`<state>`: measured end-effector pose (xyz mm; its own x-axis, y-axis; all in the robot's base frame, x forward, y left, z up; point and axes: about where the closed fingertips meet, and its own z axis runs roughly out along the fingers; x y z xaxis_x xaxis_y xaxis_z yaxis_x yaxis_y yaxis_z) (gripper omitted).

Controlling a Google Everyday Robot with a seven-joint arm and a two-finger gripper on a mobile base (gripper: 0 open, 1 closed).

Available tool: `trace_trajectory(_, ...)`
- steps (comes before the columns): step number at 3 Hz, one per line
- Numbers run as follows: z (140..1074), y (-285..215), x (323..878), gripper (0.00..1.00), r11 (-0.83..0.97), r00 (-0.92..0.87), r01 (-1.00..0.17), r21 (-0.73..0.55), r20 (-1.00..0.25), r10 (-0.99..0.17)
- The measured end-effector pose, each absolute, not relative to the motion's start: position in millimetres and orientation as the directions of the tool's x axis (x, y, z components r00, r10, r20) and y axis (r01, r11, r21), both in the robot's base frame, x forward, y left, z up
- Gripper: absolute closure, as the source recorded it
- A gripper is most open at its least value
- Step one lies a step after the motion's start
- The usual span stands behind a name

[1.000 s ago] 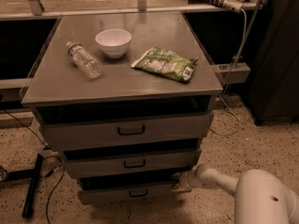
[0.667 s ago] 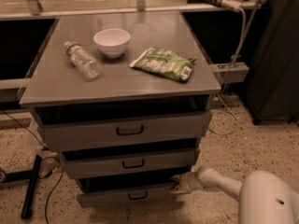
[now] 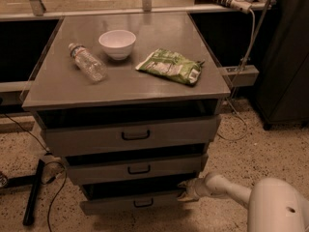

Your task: Open bottom drawer

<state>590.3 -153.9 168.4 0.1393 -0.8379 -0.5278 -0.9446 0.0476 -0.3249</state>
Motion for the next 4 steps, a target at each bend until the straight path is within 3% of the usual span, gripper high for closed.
trace_trajectory(2,160.3,-152.9,569.8,0.16,0.021,0.164,-0.949,-0.315,-0.547,-0.821)
trace_trajectory(3,163.4,-152.8,570.0,0.19,0.021,0.164,-0.949,-0.315,-0.547,-0.821)
trace_trajectory(4,151.8,-160.5,537.2,0.42,0.012,0.166,-0.954,-0.301,-0.559,-0.813)
